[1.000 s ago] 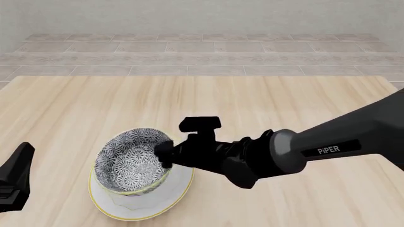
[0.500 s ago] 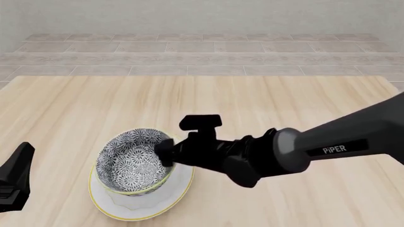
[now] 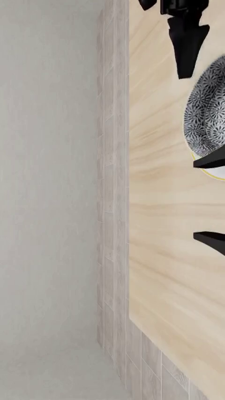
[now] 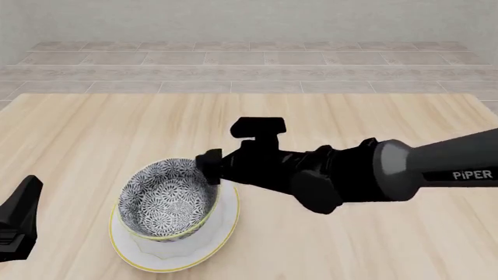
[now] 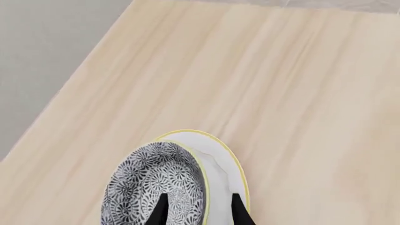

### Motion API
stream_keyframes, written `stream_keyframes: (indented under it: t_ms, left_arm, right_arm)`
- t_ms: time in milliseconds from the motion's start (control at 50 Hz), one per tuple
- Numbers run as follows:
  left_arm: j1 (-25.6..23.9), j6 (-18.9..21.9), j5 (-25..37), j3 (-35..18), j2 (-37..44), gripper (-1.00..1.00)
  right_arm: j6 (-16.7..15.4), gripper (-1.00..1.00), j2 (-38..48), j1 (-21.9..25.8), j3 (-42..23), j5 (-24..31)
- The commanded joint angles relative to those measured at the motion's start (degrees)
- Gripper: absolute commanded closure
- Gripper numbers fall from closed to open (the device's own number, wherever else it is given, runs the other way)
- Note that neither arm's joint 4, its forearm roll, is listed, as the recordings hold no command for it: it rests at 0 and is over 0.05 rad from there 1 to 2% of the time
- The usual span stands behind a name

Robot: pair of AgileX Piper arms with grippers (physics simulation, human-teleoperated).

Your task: Put the bowl on the plate.

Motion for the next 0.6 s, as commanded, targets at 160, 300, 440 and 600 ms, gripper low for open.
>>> stream_keyframes:
  t_ms: [160, 300, 440, 600]
  left_arm:
    - [0.0, 0.0, 0.0, 0.0, 0.0, -1.0]
    - [0.0, 0.0, 0.0, 0.0, 0.0, -1.0]
    - [0.0, 0.0, 0.0, 0.0, 0.0, -1.0]
    - [0.0, 0.0, 0.0, 0.0, 0.0, -1.0]
  right_arm:
    - [-4.61, -1.0, -12.21, -2.59, 1.09, 6.0]
    - [-6.38, -1.0, -17.28, -3.73, 2.32, 7.64]
    - [-8.47, -1.0, -23.6, -5.56, 3.58, 9.52]
    - [-10.7, -1.0, -31.53, -8.0, 4.3, 12.03]
